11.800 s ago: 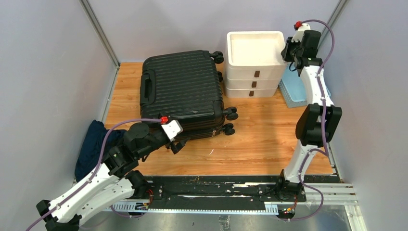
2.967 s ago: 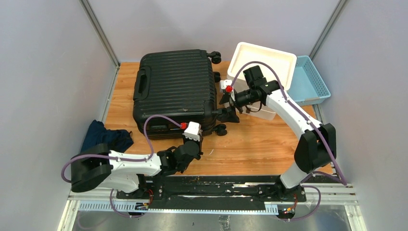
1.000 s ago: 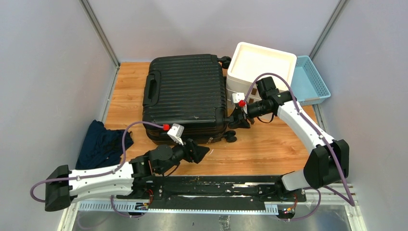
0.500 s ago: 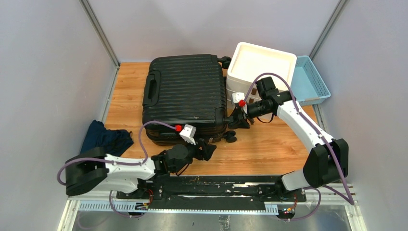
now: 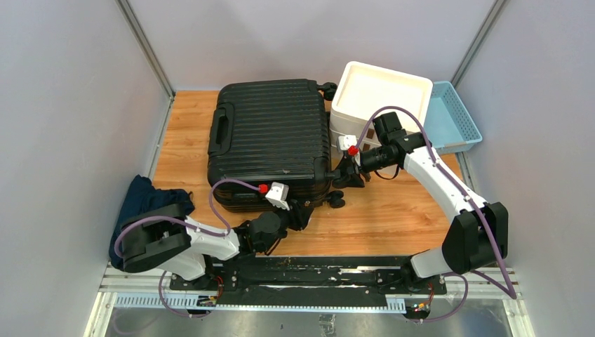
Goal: Open, take out, and arrange the luggage
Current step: Unzip the luggage at the center of the board.
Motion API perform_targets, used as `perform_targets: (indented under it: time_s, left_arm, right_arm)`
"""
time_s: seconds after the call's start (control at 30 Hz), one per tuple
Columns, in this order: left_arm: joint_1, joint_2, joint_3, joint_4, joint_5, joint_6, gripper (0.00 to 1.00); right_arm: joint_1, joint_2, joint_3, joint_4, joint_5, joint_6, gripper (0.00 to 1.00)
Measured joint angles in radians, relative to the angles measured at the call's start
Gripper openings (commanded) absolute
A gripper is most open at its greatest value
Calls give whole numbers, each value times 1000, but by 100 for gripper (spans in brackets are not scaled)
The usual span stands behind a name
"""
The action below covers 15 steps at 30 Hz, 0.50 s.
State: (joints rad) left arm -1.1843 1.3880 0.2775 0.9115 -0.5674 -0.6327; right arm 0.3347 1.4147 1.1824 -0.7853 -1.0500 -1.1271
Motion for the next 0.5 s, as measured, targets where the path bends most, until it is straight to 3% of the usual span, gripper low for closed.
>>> perform_targets:
  time_s: [0.1, 0.5]
  left_arm:
    - [-2, 36, 0, 53, -5, 8, 41]
    - [-2, 55, 0, 94, -3, 31, 34]
  right_arm:
    - [0, 0, 0, 0, 0, 0, 15]
    - [0, 0, 0, 0, 0, -1, 15]
